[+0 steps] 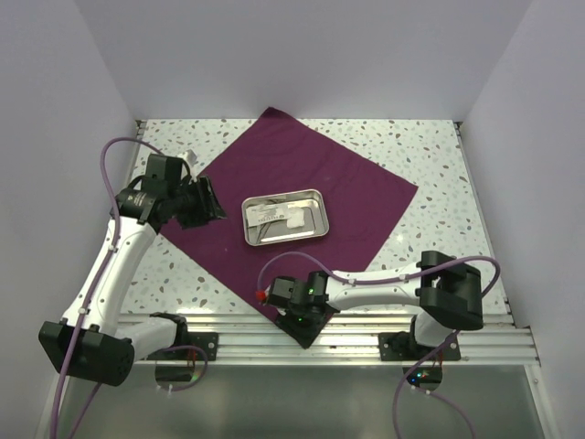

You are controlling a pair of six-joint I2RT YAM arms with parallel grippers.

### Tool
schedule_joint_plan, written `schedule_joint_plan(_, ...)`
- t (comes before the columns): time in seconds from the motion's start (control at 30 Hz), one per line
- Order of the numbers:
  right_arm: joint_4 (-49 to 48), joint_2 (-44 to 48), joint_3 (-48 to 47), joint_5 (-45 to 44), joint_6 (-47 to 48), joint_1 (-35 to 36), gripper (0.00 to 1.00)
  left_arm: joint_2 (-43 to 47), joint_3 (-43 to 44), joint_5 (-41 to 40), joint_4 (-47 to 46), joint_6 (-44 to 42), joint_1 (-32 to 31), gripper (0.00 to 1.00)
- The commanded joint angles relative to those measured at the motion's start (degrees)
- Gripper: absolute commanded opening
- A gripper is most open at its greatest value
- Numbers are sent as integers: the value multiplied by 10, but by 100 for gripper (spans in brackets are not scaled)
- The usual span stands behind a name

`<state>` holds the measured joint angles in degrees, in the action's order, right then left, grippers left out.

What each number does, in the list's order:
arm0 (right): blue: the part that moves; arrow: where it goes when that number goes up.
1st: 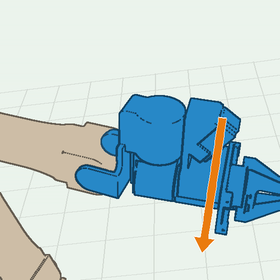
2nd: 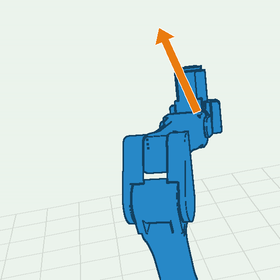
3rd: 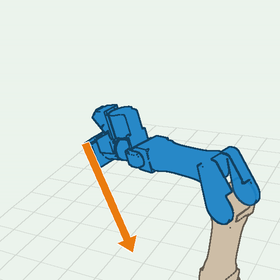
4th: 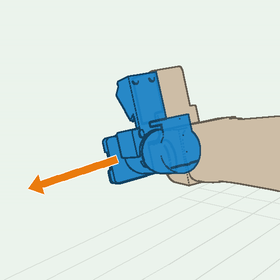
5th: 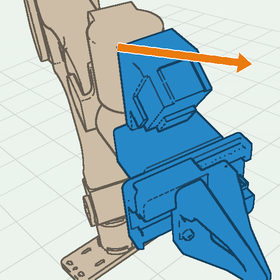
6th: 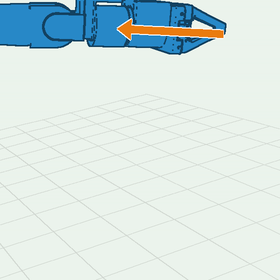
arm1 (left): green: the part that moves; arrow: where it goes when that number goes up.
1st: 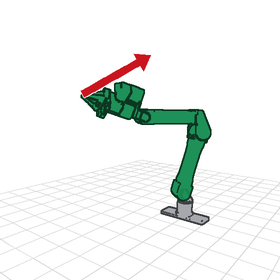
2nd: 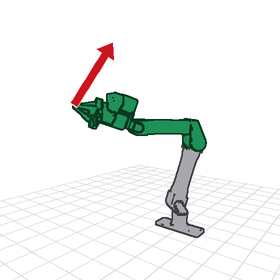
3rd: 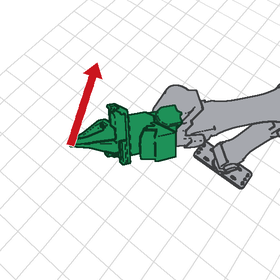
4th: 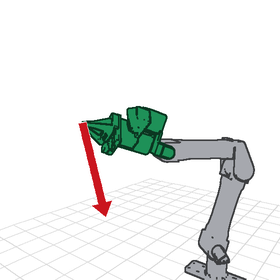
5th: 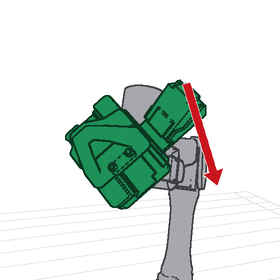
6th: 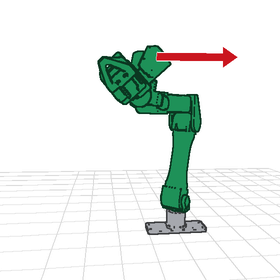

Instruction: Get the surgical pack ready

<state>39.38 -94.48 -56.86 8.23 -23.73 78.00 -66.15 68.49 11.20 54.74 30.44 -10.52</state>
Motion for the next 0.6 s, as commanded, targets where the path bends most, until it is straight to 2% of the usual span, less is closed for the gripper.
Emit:
schedule_joint_plan(0.0,-20,-8,-1,-19,13,1,44,9,1,12,-5,4,3,57)
schedule_joint_plan(0.27,-18,-34,13,-26,10,6,45,1,4,13,-5,-1,3,57)
schedule_joint_plan(0.43,-7,-41,14,-51,12,5,40,3,-4,10,-6,0,3,57)
schedule_joint_plan(0.47,-6,-40,13,-55,11,5,38,3,-5,10,-6,1,3,57)
schedule_joint_plan(0.57,3,-30,6,-73,7,5,21,6,-6,12,-7,1,3,57)
